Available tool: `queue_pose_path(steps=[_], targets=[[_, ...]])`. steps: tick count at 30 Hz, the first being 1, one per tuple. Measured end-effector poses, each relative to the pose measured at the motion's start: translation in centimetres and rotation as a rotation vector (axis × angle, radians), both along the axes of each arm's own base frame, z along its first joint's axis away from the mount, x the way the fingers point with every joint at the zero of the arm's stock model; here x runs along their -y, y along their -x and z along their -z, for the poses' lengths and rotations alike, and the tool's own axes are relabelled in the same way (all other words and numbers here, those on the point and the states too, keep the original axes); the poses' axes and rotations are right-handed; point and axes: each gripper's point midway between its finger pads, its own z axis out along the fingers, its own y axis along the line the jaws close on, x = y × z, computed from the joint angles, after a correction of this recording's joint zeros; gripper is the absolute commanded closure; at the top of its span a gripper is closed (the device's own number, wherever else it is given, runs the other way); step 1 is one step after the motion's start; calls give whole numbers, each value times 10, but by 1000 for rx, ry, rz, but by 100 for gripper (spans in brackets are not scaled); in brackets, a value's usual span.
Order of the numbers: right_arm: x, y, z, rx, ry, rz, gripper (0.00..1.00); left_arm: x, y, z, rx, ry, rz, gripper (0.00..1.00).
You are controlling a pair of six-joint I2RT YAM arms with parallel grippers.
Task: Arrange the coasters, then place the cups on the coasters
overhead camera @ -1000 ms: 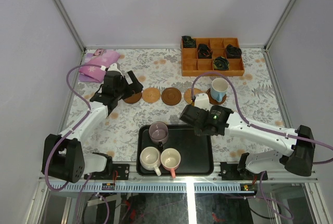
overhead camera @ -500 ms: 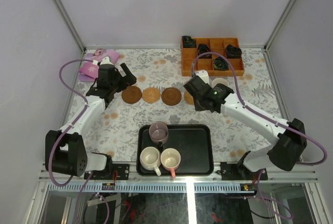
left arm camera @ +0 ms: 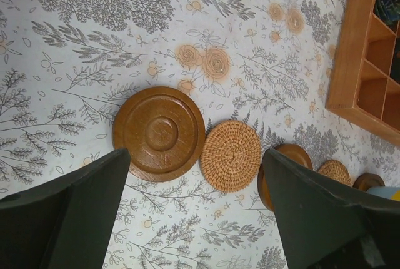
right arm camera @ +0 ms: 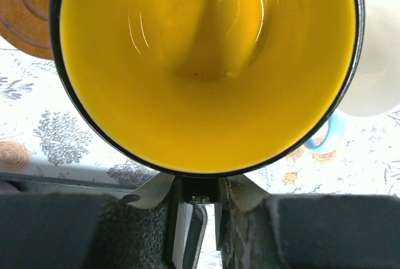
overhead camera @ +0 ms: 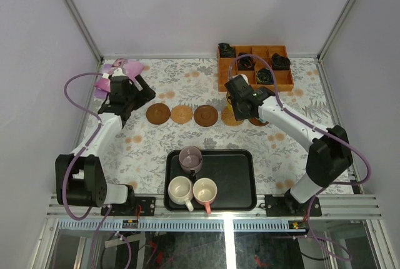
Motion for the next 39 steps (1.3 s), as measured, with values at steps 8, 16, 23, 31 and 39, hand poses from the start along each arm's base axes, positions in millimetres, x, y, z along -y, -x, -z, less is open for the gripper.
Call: queue_pose_path(steps=[8,16,23,31,39], targets=[[18,-23,-1,11,-1,17,100,-9,-6,-1,12,14,-18,6],[25,-36,11,-5,9,4,100,-9,-14,-13,47,11,-17,1],[27,-41,11,1,1,-8,100,-11,-15,-13,50,1,-21,0],[39,-47,12,1,3,13,100,-11,-15,-11,44,0,-24,0],[47,-53,11,12,1,29,100,-11,-18,-4,29,1,-23,0]])
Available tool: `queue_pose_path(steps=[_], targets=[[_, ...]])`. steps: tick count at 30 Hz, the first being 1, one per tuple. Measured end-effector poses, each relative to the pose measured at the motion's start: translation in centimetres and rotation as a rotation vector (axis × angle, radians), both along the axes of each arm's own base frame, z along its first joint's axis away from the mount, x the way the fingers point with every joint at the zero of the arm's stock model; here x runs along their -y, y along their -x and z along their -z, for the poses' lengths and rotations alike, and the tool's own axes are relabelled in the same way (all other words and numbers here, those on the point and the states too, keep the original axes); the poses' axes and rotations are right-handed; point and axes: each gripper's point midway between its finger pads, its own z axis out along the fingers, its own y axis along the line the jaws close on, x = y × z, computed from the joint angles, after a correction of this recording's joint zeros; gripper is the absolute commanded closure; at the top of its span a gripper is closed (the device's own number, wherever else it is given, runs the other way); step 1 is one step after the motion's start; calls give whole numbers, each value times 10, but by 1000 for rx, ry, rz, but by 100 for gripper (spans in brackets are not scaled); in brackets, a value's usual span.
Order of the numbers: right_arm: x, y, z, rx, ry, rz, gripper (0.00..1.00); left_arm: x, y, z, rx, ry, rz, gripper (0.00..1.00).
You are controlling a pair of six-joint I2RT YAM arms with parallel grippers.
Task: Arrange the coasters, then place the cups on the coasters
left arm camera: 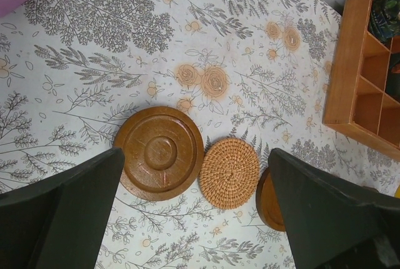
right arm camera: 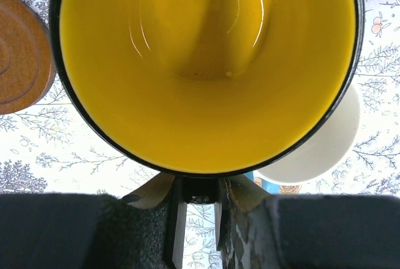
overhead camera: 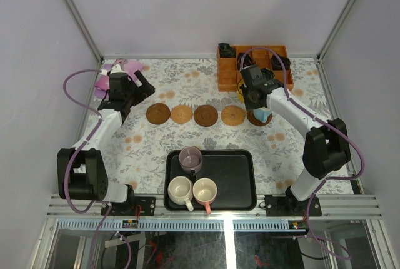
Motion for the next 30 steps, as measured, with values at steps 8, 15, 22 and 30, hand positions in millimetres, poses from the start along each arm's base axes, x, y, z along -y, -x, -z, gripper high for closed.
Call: queue_pose_path(steps=[8,15,22,30], targets=[[2,-1,0,1,1,2,100,2,-9,-4,12,6,9,0],[3,0,2,-4,4,5,100,4,-15,-7,20,13,20,0],[4,0,3,-6,4,6,100,7,-19,-8,23,22,35,0],[5,0,3,-6,4,9,100,9,-19,-6,16,28,44,0]])
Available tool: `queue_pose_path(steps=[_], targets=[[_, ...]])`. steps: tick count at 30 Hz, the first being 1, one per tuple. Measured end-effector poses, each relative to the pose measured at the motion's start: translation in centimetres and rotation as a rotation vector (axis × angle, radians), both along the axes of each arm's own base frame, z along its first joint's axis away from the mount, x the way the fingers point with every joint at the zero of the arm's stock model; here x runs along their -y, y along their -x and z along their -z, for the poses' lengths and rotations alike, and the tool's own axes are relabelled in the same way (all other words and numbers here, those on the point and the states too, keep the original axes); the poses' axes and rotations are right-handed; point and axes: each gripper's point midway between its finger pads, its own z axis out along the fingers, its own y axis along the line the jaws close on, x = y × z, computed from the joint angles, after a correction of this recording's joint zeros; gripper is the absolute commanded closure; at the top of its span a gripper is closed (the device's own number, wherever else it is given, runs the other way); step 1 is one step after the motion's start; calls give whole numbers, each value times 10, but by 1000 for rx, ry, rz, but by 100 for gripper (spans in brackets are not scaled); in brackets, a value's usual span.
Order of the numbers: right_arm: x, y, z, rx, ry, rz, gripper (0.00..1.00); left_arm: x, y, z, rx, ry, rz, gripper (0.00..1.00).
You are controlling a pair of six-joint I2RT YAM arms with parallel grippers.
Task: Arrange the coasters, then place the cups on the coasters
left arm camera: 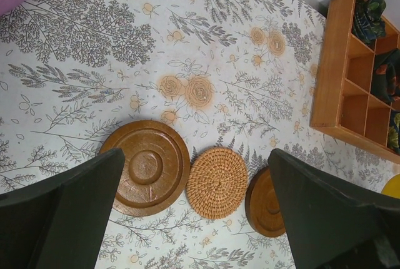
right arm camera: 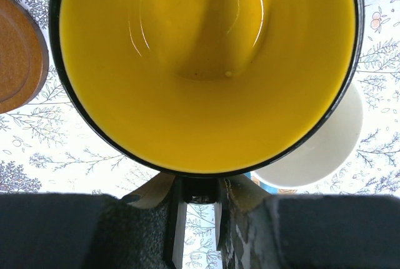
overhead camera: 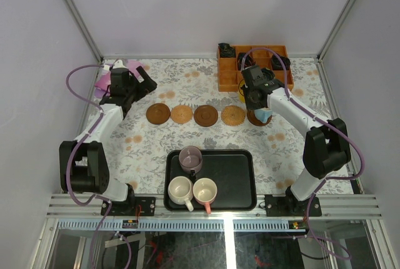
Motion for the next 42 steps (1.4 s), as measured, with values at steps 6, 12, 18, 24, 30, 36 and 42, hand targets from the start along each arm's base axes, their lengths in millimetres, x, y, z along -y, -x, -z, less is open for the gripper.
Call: queue_pose_path(steps=[6,12,18,24,30,36,42], targets=[[1,-1,5,-10,3,3,100,1,-2,5,-13,2,3,0],[-4,2,13,-45,-19,-4,100,2,-5,8,-20,6,9,0],[-14,6,22,-83,-74,11,100,3,-5,9,-22,10,17,0],[-23,10,29,-119,-124,31,100,5,-8,8,-23,13,23,0],[-36,15,36,-138,-121,47,100,5,-13,5,-19,11,31,0],[-54,24,39,-153,-113,64,100,6,-18,3,-16,-1,45,0],[-55,34,41,-179,-103,103,100,7,-17,8,-34,-1,53,0]])
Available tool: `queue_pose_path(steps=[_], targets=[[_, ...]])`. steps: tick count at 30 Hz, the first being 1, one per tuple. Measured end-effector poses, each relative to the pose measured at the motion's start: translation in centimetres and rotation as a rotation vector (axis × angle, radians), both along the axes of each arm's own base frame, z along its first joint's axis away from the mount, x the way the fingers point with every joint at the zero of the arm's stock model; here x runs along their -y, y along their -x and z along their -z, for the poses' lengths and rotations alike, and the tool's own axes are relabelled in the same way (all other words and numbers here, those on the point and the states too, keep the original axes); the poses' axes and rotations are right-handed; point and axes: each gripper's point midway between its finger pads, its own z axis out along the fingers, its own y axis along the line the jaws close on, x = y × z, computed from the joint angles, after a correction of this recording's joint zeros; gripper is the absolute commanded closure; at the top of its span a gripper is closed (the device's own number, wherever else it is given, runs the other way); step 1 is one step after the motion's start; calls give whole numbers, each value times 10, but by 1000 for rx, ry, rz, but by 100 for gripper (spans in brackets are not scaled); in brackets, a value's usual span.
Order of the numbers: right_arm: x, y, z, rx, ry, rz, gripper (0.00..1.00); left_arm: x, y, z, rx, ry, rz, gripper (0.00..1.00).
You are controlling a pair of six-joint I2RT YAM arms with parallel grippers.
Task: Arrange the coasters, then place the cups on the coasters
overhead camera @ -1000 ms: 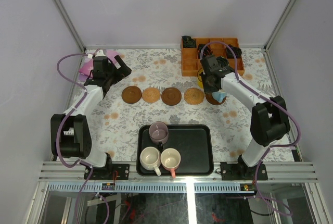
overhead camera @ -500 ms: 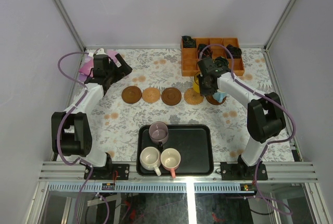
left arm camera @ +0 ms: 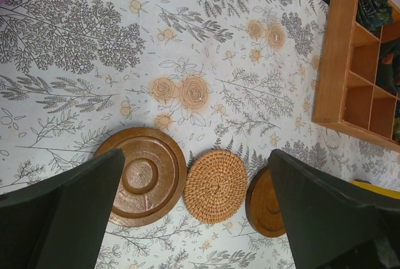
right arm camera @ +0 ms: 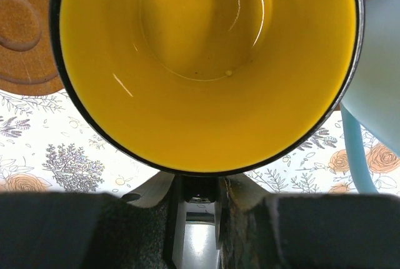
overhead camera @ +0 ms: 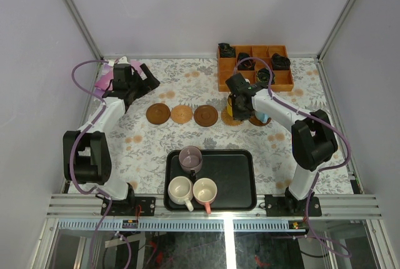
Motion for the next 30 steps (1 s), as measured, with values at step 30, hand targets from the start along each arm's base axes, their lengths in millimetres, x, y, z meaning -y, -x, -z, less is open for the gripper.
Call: queue_pose_path(steps=[30], targets=[[-4,9,20,-52,4,14,100,1,1,2,-6,2,5,0]])
